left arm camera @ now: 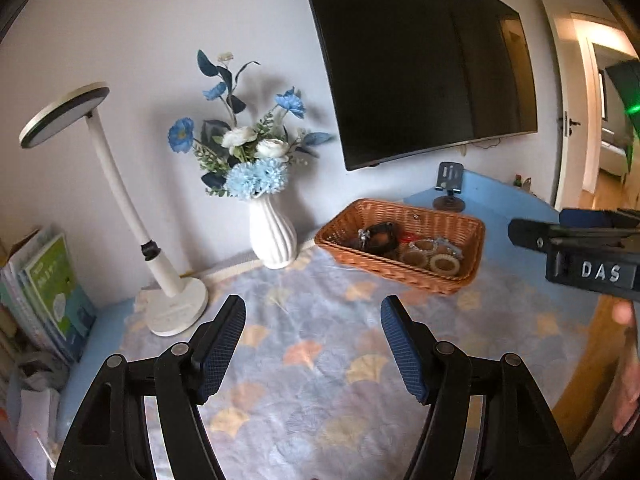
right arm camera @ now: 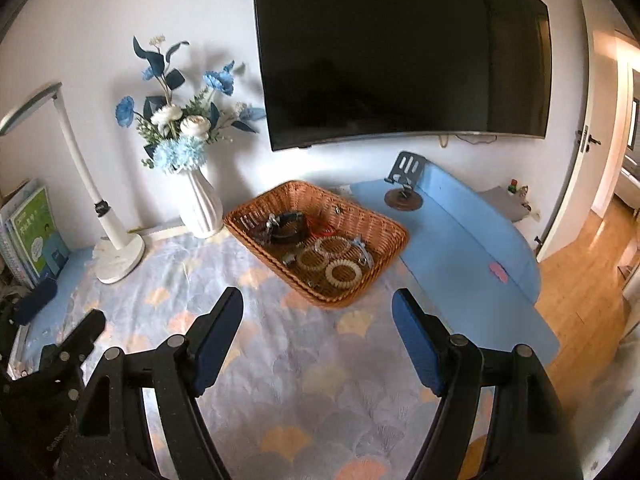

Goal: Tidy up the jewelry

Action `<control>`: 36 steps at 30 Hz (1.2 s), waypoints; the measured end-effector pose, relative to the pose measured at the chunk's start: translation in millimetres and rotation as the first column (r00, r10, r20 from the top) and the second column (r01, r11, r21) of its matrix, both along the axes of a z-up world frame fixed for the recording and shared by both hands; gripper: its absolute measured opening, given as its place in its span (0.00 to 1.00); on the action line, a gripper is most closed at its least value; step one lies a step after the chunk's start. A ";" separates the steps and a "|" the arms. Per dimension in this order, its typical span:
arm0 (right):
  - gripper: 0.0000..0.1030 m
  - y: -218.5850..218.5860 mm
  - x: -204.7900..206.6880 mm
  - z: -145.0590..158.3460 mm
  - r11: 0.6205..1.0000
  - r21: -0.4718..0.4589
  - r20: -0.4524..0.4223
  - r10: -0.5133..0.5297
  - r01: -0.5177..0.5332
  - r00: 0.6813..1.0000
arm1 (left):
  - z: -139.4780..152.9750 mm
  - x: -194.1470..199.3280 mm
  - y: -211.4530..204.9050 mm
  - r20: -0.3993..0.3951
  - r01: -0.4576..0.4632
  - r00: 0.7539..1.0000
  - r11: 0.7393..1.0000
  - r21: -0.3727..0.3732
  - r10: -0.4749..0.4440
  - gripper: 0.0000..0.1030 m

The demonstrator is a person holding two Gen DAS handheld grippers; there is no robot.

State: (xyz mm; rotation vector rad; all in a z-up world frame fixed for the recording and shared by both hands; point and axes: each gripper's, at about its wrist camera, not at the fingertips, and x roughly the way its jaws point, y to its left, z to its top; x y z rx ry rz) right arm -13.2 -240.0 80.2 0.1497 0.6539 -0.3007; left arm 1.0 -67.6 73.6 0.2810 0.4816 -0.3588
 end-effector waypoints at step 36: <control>0.77 0.0 -9.2 -16.6 1.000 0.002 -0.045 -0.024 0.024 0.999 | -25.3 6.0 -0.1 -0.138 -0.011 0.990 1.000 0.000 0.011 0.70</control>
